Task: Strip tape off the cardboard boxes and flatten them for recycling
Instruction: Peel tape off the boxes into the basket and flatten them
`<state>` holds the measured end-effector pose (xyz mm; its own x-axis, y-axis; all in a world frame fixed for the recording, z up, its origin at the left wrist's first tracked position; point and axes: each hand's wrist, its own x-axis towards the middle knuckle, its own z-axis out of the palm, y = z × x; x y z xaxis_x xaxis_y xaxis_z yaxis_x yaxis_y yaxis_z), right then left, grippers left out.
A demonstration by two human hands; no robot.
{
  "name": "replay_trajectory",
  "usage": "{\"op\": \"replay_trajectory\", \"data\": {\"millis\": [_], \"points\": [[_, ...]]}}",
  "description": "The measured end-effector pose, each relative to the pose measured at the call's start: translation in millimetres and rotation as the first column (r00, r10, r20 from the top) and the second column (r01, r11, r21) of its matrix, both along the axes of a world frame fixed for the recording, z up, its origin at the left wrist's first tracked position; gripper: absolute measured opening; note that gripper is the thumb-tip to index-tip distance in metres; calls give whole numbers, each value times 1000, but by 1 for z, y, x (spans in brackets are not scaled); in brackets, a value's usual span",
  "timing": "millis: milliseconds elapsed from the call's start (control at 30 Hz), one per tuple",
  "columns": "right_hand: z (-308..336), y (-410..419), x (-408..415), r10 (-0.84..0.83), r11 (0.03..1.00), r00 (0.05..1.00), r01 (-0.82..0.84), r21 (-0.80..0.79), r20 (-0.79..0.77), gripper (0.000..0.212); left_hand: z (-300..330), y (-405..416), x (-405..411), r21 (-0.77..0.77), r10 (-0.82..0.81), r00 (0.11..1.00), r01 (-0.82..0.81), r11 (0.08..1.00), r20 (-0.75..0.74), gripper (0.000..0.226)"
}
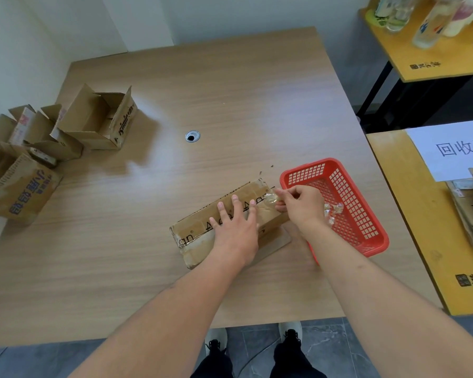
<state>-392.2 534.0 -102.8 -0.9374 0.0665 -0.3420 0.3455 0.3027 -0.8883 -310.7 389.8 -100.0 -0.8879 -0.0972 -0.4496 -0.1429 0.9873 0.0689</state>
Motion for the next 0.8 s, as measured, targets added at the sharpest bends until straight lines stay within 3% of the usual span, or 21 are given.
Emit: {"op": "replay_trajectory", "data": {"millis": [133,267,367,500,633,800], "points": [[-2,1,7,-278,921,958,288,-264,76,16,3,0,0,9,-16,1000,16,1000,13,62],[-1,7,1,-424,861,905,416,-291,39,11,3,-13,4,-11,-80,997,81,997,17,61],[3,16,-2,-200,977,974,191,-89,-105,9,6,-24,6,-9,-104,994,105,994,23,60],[3,19,-7,63,988,983,-37,152,-171,28,20,-17,-3,18,-42,999,41,999,32,58],[-4,16,-12,162,986,986,-159,50,-50,45,25,9,-16,89,127,988,-119,989,-89,41],[-24,25,-11,286,933,957,-269,-239,39,34,13,35,-23,111,253,962,-242,964,-99,65]]}}
